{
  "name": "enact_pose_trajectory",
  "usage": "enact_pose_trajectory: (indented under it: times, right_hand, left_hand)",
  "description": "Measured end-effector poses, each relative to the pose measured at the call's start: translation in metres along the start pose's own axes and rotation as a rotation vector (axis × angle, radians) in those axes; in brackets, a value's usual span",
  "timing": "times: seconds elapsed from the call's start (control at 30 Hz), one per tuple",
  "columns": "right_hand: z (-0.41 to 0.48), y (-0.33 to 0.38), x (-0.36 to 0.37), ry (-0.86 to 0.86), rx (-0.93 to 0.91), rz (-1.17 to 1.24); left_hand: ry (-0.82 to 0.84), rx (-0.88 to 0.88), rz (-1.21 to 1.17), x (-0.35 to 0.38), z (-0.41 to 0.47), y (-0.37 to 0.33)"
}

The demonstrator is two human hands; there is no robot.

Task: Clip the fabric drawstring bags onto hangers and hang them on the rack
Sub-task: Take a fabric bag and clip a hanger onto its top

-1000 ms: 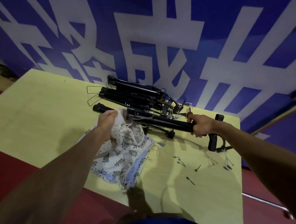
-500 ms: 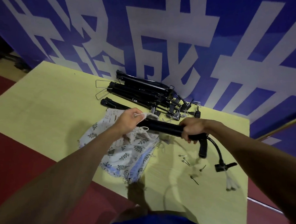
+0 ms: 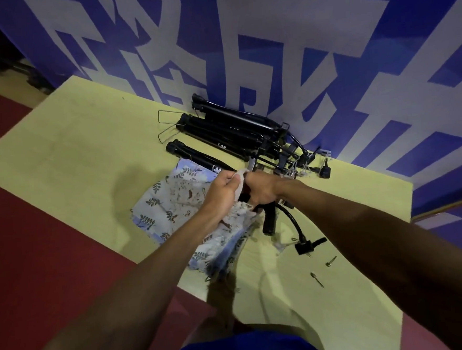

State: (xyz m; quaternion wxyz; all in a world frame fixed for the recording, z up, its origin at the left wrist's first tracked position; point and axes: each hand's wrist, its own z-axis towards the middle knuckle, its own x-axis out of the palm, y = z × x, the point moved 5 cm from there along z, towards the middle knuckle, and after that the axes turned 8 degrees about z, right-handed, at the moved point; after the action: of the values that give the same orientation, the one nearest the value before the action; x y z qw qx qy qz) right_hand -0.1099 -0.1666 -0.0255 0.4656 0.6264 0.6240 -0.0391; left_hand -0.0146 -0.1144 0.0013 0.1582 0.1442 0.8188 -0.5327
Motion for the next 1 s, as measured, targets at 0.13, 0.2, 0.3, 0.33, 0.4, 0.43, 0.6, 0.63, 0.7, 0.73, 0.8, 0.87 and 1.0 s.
enact_pose_trajectory:
  times: [0.13, 0.2, 0.3, 0.33, 0.4, 0.43, 0.6, 0.63, 0.7, 0.73, 0.8, 0.87, 1.0]
  right_hand:
    - [0.002, -0.024, 0.006, -0.092, 0.028, -0.03]
    - [0.0, -0.038, 0.01, -0.143, 0.014, 0.031]
    - [-0.006, -0.054, 0.017, -0.162, -0.001, 0.112]
    - [-0.009, -0.057, 0.017, -0.175, -0.006, 0.139]
    - [-0.019, -0.062, 0.011, -0.248, -0.022, 0.212]
    - [-0.025, -0.068, 0.006, -0.298, -0.014, 0.27]
    - [-0.063, -0.125, -0.014, -0.608, 0.158, 0.427]
    - [-0.068, -0.135, -0.015, -0.629, 0.196, 0.424]
    - [-0.073, -0.149, -0.014, -0.619, 0.242, 0.426]
    - [-0.073, -0.153, -0.013, -0.606, 0.249, 0.444]
    - [-0.068, -0.153, -0.011, -0.571, 0.228, 0.464]
    - [-0.059, -0.147, -0.01, -0.545, 0.188, 0.453]
    - [-0.027, -0.13, -0.011, -0.5, 0.109, 0.415]
  left_hand:
    - [0.01, -0.001, -0.079, 0.003, 0.005, -0.004]
    - [0.007, 0.009, -0.097, 0.005, 0.009, -0.008]
    - [0.01, 0.008, -0.062, 0.01, 0.015, -0.012]
    - [0.013, 0.003, -0.044, 0.012, 0.017, -0.011]
    - [0.029, -0.013, -0.025, 0.016, 0.019, -0.01]
    - [0.044, -0.021, -0.013, 0.019, 0.02, -0.009]
    - [0.128, -0.031, 0.091, 0.039, 0.024, -0.005]
    - [0.137, -0.029, 0.117, 0.041, 0.025, -0.006]
    - [0.158, -0.019, 0.172, 0.046, 0.027, -0.008]
    - [0.167, -0.013, 0.195, 0.049, 0.029, -0.009]
    - [0.176, -0.005, 0.237, 0.052, 0.032, -0.009]
    - [0.185, 0.005, 0.287, 0.055, 0.035, -0.009]
    - [0.18, 0.003, 0.361, 0.054, 0.041, -0.006]
